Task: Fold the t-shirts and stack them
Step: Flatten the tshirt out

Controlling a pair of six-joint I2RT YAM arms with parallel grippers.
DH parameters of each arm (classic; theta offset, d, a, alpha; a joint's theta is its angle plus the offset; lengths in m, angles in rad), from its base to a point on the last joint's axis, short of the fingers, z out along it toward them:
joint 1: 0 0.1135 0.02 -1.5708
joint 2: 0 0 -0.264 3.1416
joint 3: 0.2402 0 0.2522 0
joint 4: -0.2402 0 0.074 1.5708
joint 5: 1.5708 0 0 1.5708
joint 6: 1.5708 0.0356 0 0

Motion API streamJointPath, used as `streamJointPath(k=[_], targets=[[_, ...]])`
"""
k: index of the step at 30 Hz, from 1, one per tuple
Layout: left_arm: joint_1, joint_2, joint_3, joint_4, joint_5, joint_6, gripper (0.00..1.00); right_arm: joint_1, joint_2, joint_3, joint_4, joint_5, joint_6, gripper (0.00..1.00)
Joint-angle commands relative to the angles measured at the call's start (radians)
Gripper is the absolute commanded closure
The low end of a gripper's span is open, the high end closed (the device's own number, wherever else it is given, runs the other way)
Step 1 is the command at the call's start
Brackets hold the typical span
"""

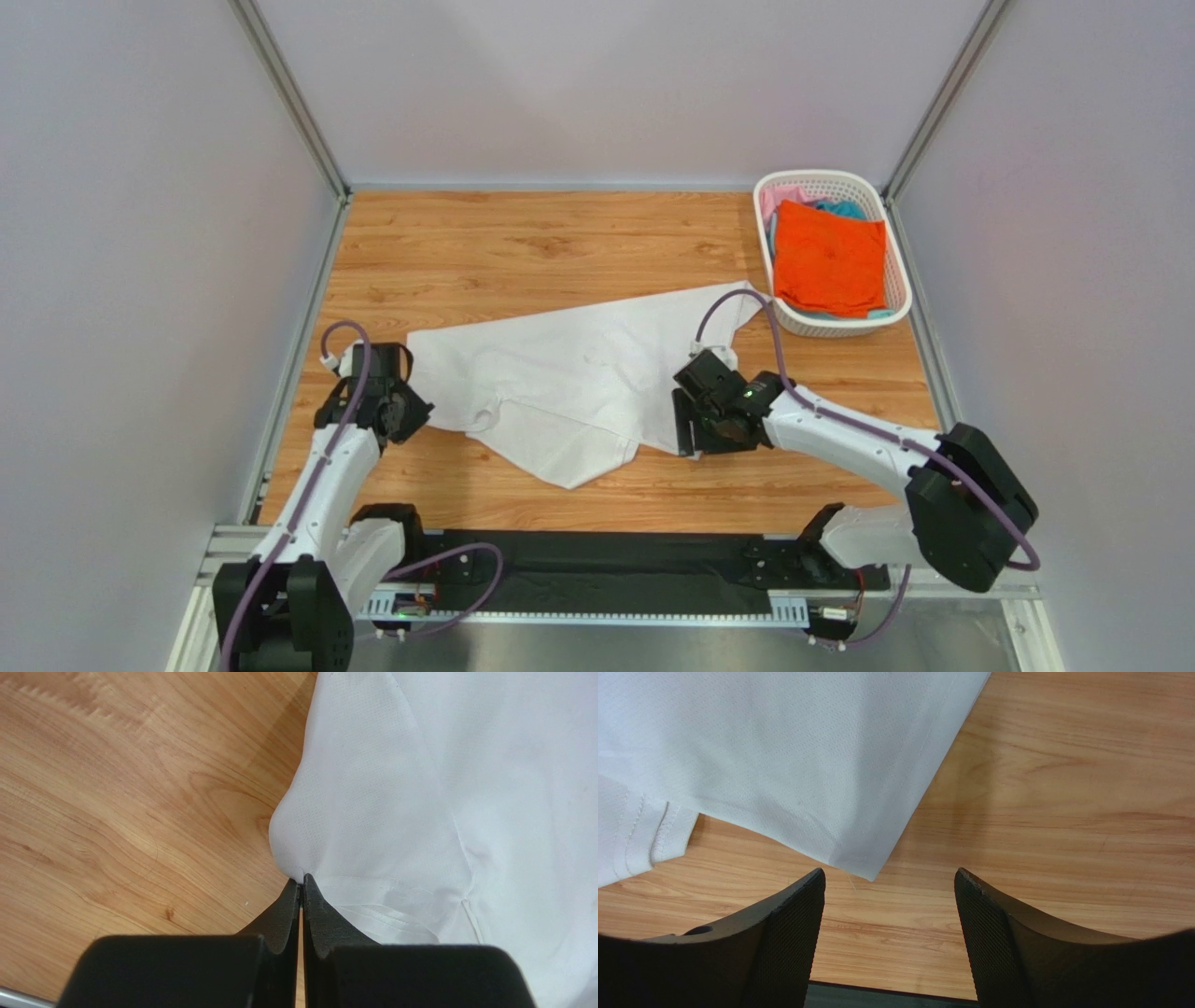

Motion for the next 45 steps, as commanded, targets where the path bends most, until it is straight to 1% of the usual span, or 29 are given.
streamJointPath(k=[1, 5, 6, 8, 9, 11, 12, 13, 14, 15, 16, 17, 19, 22, 23, 24, 26, 27, 28, 29, 30, 31, 32, 34, 35, 37, 38, 39, 45], targets=[[0.004, -0.042, 0.005, -0.044, -0.002, -0.004, 1.0, 0.005, 0.038, 0.004, 0.072, 0.043, 0.051, 0.32], [0.005, -0.077, 0.013, -0.053, -0.001, -0.009, 1.0, 0.005, 0.09, -0.004, 0.1, 0.038, 0.055, 0.37], [0.004, -0.082, 0.014, -0.054, 0.001, -0.009, 1.0, 0.005, 0.098, -0.006, 0.105, 0.031, 0.055, 0.42], [0.004, -0.085, 0.017, -0.057, 0.001, -0.01, 1.0, 0.005, 0.116, -0.012, 0.114, 0.003, 0.063, 0.48], [0.005, -0.085, 0.022, -0.062, 0.001, -0.01, 1.0, 0.005, 0.122, -0.021, 0.125, -0.009, 0.07, 0.54], [0.004, -0.085, 0.025, -0.065, -0.002, -0.012, 1.0, 0.005, 0.127, -0.032, 0.129, -0.044, 0.077, 0.6], [0.004, -0.085, 0.025, -0.07, -0.002, -0.012, 1.0, 0.005, 0.126, -0.036, 0.128, -0.052, 0.086, 0.65], [0.004, -0.085, 0.025, -0.071, -0.002, -0.014, 1.0, 0.005, 0.122, -0.048, 0.128, -0.058, 0.09, 0.69], [0.005, -0.085, 0.027, -0.073, -0.004, -0.015, 1.0, 0.006, 0.113, -0.056, 0.126, -0.069, 0.095, 0.75], [0.004, -0.088, 0.028, -0.076, -0.002, -0.015, 1.0, 0.006, 0.106, -0.062, 0.123, -0.075, 0.1, 0.91], [0.004, -0.09, 0.03, -0.077, -0.002, -0.014, 1.0, 0.006, 0.093, -0.073, 0.123, -0.078, 0.103, 0.98], [0.004, -0.093, 0.036, -0.084, -0.001, -0.017, 1.0, 0.005, 0.08, -0.075, 0.119, -0.08, 0.103, 1.0], [0.005, -0.106, 0.048, -0.09, 0.002, -0.014, 1.0, 0.006, 0.018, -0.063, 0.105, -0.077, 0.087, 1.0], [0.004, -0.143, 0.109, -0.11, 0.025, -0.004, 1.0, 0.005, -0.092, 0.022, 0.027, -0.009, 0.037, 1.0], [0.004, -0.154, 0.134, -0.117, 0.043, -0.001, 1.0, 0.003, -0.124, 0.092, 0.004, 0.041, 0.02, 1.0], [0.004, -0.163, 0.196, -0.14, 0.05, 0.005, 1.0, 0.003, -0.152, 0.124, -0.041, 0.067, 0.009, 1.0], [0.004, -0.192, 0.264, -0.18, 0.05, 0.011, 1.0, -0.001, -0.23, 0.227, -0.082, 0.124, -0.029, 1.0], [0.004, -0.214, 0.333, -0.192, 0.048, 0.014, 1.0, -0.003, -0.253, 0.262, -0.093, 0.138, -0.04, 1.0], [0.004, -0.225, 0.367, -0.2, 0.05, 0.017, 1.0, -0.005, -0.299, 0.295, -0.101, 0.152, -0.054, 1.0], [0.004, -0.238, 0.432, -0.211, 0.057, 0.017, 1.0, -0.008, -0.318, 0.324, -0.113, 0.173, -0.075, 1.0], [0.004, -0.264, 0.465, -0.214, 0.063, 0.019, 1.0, -0.006, -0.336, 0.391, -0.121, 0.182, -0.087, 1.0], [0.004, -0.275, 0.497, -0.215, 0.068, 0.02, 1.0, -0.008, -0.35, 0.419, -0.125, 0.189, -0.098, 1.0], [0.005, -0.289, 0.564, -0.219, 0.076, 0.022, 1.0, -0.008, -0.376, 0.456, -0.134, 0.202, -0.118, 1.0], [0.004, -0.317, 0.635, -0.222, 0.079, 0.028, 1.0, -0.008, -0.402, 0.552, -0.141, 0.204, -0.141, 1.0], [0.004, -0.329, 0.71, -0.228, 0.079, 0.032, 1.0, -0.008, -0.408, 0.585, -0.145, 0.204, -0.162, 1.0], [0.004, -0.335, 0.789, -0.235, 0.079, 0.046, 1.0, -0.008, -0.421, 0.675, -0.148, 0.196, -0.181, 1.0], [0.004, -0.335, 0.865, -0.246, 0.077, 0.049, 1.0, -0.008, -0.431, 0.703, -0.151, 0.189, -0.19, 1.0], [0.004, -0.334, 0.901, -0.249, 0.076, 0.052, 1.0, -0.008, -0.439, 0.758, -0.15, 0.178, -0.207, 1.0], [0.004, -0.306, 1.168, -0.265, 0.108, 0.088, 1.0, -0.008, -0.457, 0.934, -0.168, 0.08, -0.256, 1.0]])
